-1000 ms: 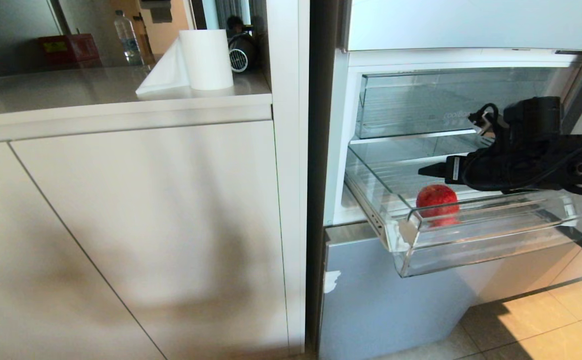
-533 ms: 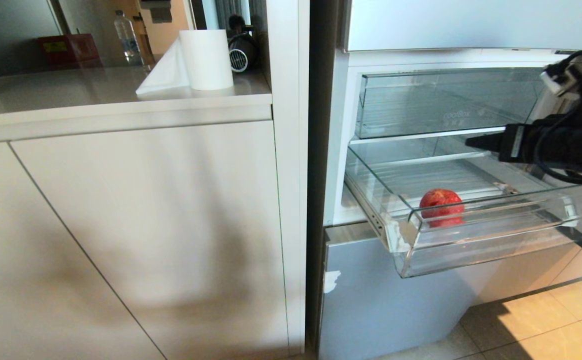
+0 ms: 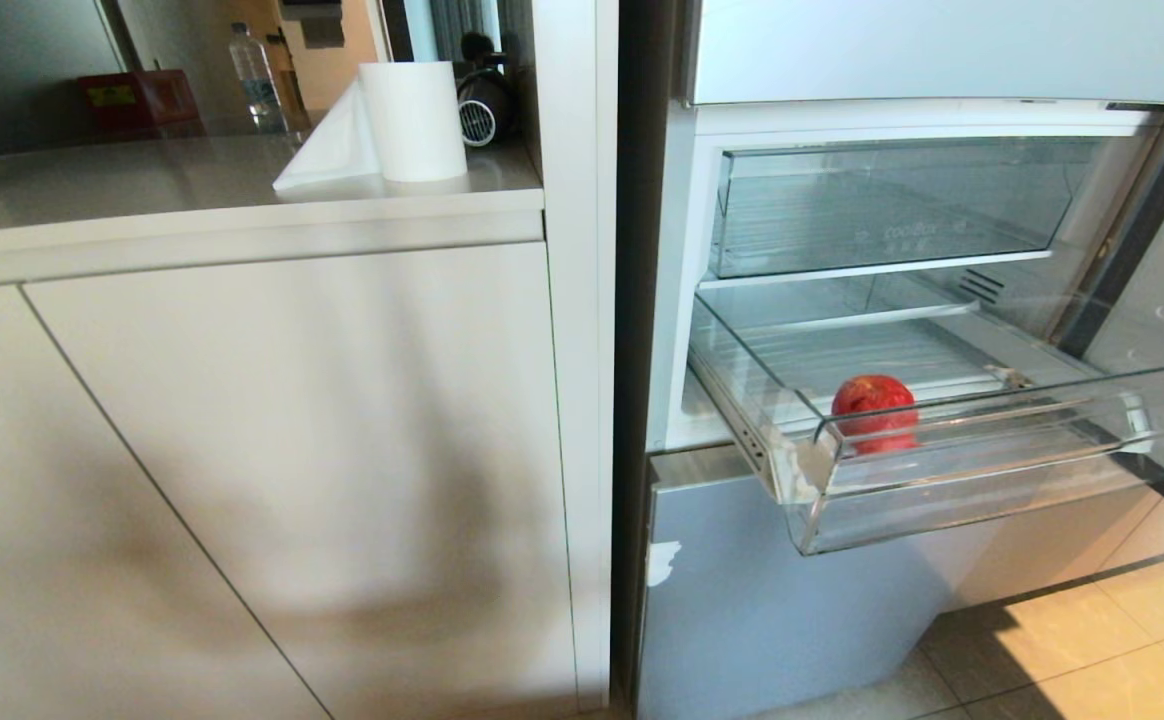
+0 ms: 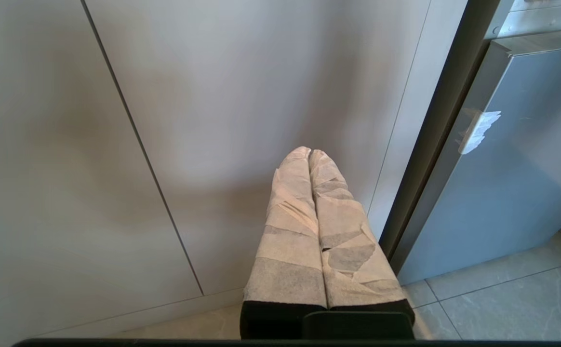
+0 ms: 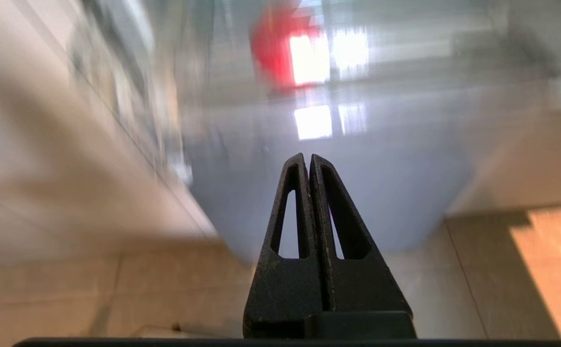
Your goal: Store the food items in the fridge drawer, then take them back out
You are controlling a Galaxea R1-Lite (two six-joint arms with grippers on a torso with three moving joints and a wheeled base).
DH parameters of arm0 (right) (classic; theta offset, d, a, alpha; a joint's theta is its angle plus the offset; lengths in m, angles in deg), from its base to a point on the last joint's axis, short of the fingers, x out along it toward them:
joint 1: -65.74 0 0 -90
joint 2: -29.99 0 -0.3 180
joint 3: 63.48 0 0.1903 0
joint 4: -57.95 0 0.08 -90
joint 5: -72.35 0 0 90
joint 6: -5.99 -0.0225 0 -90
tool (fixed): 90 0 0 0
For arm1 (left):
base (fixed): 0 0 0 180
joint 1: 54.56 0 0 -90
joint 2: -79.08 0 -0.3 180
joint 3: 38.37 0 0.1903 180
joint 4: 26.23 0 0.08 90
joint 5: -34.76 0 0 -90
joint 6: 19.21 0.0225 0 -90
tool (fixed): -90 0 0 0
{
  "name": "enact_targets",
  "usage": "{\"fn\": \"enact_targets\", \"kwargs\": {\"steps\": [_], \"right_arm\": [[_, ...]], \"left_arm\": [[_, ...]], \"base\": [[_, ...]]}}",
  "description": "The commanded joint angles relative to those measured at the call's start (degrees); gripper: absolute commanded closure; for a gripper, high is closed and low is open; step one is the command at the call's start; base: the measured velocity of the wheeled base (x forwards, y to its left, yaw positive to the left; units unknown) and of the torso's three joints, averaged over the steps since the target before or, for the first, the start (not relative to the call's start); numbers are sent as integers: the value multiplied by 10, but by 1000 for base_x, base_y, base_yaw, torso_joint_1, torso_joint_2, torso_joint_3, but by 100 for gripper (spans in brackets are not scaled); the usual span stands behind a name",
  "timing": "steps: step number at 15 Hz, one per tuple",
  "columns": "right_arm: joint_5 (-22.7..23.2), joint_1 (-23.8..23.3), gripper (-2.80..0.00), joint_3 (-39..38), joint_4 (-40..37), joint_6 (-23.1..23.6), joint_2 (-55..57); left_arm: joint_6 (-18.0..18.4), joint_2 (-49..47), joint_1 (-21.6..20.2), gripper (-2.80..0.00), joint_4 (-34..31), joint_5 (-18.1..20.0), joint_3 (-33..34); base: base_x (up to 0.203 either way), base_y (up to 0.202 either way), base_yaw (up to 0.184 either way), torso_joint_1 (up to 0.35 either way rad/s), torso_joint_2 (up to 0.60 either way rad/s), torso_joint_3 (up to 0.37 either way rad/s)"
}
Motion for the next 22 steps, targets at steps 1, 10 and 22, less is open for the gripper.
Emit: {"fn": "enact_targets", "kwargs": {"steps": [1,10,22], "right_arm": [[-2,-5,0,-133,1,2,-198],[-42,-18,0,-243,-86,105,-436],[-40,-18,0,-243,-85,113,-436]], "left_arm": [[0,0,0,0,1,0,0],[0,0,0,0,0,0,0],[0,0,0,0,1,0,0]], "base": [[0,0,0,0,0,0],[0,0,0,0,0,0],[0,0,0,0,0,0]]}}
